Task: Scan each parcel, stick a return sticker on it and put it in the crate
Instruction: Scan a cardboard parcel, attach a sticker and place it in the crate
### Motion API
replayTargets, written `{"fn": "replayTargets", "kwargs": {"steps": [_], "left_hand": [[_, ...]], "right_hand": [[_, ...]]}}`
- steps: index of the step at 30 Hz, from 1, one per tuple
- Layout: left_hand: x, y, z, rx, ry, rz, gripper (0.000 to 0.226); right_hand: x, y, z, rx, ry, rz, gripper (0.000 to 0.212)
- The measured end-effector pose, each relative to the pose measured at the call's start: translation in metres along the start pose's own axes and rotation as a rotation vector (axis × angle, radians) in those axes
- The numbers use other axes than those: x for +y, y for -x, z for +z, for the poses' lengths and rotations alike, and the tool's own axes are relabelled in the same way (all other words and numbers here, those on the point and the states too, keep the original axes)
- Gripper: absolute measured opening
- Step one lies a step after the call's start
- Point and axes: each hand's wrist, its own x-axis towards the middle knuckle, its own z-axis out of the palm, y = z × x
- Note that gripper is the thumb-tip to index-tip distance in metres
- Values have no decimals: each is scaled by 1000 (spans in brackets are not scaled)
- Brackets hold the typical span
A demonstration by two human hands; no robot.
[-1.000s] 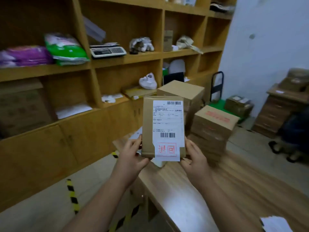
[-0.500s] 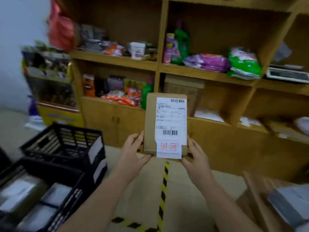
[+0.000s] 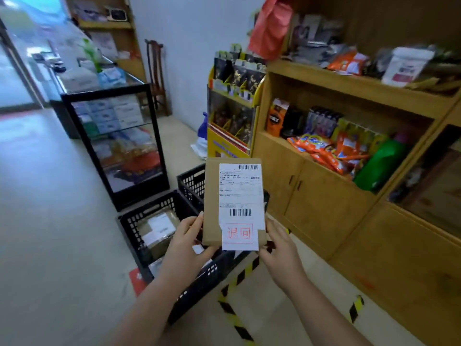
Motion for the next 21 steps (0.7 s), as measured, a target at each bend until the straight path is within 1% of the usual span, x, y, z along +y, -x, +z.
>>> {"fn": "replayTargets", "kwargs": {"steps": [5, 9, 12, 16, 19, 21], "left_hand": [[-16, -36, 8, 57, 19, -117, 79], [-32, -58, 13, 116, 21, -196, 80], [-45, -61, 9, 155, 11, -279, 82], [-68, -66, -8, 208, -27, -380, 81], [-94, -74, -17, 221, -32, -430, 79], [-115, -78, -24, 233, -11, -461, 78]], "right_hand": [[25, -75, 6, -169, -11, -24, 69], [39, -127, 23, -256, -10, -50, 70], [45, -152, 45, -348, -3, -78, 70], [45, -177, 80, -454, -56, -77, 65], [45, -198, 109, -510, -72, -80, 65], [45, -211, 129, -559, -38, -81, 68]]}}
